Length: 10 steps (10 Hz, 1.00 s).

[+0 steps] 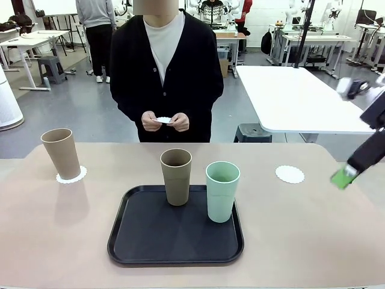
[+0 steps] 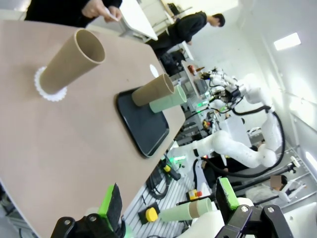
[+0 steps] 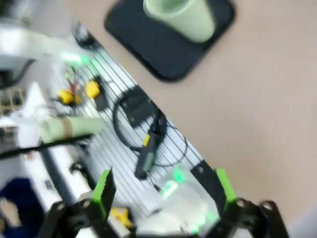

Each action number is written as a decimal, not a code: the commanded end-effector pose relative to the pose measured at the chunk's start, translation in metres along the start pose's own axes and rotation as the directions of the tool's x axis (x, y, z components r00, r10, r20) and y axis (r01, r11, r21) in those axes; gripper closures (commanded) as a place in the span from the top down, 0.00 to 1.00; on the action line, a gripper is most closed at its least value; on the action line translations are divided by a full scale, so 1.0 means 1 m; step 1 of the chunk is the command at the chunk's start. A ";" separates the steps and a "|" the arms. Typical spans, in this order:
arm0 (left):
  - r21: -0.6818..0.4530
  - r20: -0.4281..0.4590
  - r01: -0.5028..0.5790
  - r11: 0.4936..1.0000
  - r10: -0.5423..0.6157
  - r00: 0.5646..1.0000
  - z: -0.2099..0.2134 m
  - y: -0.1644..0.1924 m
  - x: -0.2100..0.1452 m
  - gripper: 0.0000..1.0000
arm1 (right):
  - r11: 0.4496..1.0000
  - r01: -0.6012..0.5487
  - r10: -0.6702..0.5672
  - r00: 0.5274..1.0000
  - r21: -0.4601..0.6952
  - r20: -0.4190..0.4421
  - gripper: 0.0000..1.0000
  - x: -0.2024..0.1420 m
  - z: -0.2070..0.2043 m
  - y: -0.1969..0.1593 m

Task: Place coasters on the table and set cups on them.
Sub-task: Take one Reusable plastic cup from the Flat Tray and place it on a coaster set by the human.

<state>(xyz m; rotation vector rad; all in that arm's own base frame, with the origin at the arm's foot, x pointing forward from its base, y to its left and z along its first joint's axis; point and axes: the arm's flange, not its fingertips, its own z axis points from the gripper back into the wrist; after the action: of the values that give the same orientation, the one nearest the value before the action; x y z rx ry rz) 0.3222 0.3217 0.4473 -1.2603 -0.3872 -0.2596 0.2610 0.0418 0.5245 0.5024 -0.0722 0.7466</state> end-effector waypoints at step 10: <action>-0.002 0.004 0.000 1.000 0.000 1.000 0.001 -0.003 -0.002 1.00 | 0.905 -0.399 0.407 0.913 -0.148 0.023 1.00 0.013 -0.009 0.016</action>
<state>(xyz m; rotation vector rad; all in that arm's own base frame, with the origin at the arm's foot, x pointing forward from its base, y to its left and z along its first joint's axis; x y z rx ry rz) 0.3219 0.3220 0.4473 -1.2604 -0.3877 -0.2588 0.2463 0.0667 0.5293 0.3820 -0.1985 1.1103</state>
